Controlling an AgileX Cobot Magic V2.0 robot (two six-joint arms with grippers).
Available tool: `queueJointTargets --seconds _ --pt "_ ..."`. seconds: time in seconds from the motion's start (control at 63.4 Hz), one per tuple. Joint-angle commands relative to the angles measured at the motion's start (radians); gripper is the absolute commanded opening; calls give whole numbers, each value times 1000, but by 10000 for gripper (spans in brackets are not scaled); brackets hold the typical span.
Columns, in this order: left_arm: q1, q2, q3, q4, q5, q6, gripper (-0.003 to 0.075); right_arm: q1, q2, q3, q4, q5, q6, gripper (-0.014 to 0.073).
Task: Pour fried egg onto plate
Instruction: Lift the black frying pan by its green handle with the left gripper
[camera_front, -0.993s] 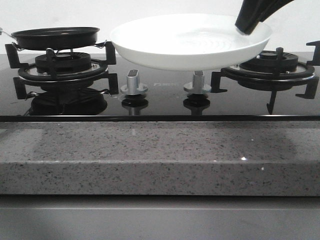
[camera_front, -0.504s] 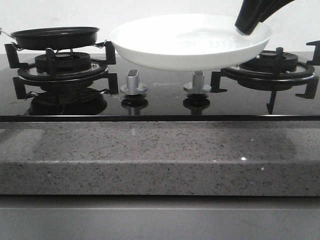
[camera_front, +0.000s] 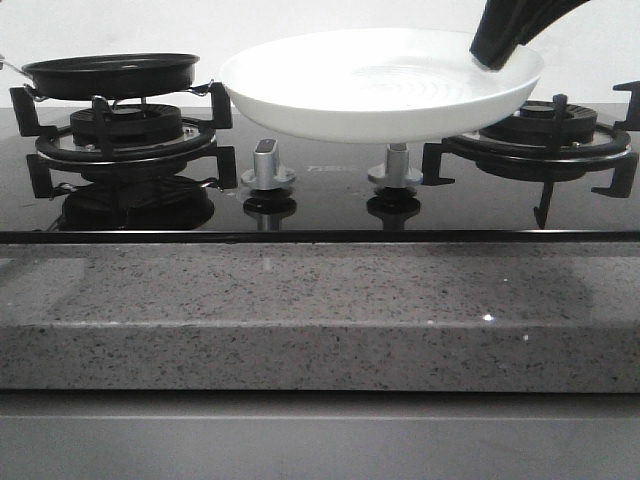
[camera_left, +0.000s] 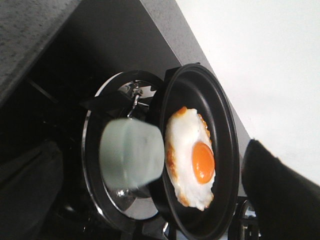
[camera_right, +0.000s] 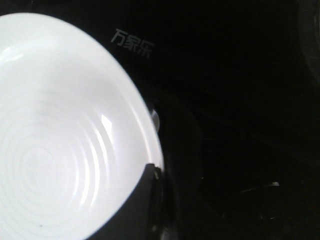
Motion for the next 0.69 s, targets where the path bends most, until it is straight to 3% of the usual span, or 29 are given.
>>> queueJointTargets --seconds 0.0,0.158,0.236,0.536,0.678 --pt "-1 2 -64 -63 27 9 692 -4 -37 -24 36 -35 -7 -117" --pt "-1 33 -100 -63 31 9 686 -4 -37 -24 36 -35 -7 -117" --pt "-1 34 -102 -65 31 9 636 -4 -37 -24 36 -35 -7 -117" --pt "-1 45 -102 -65 27 9 210 -4 -37 -24 36 -35 -7 -117" --pt "-1 45 -102 -70 23 9 72 -4 -37 -24 36 -35 -7 -117"
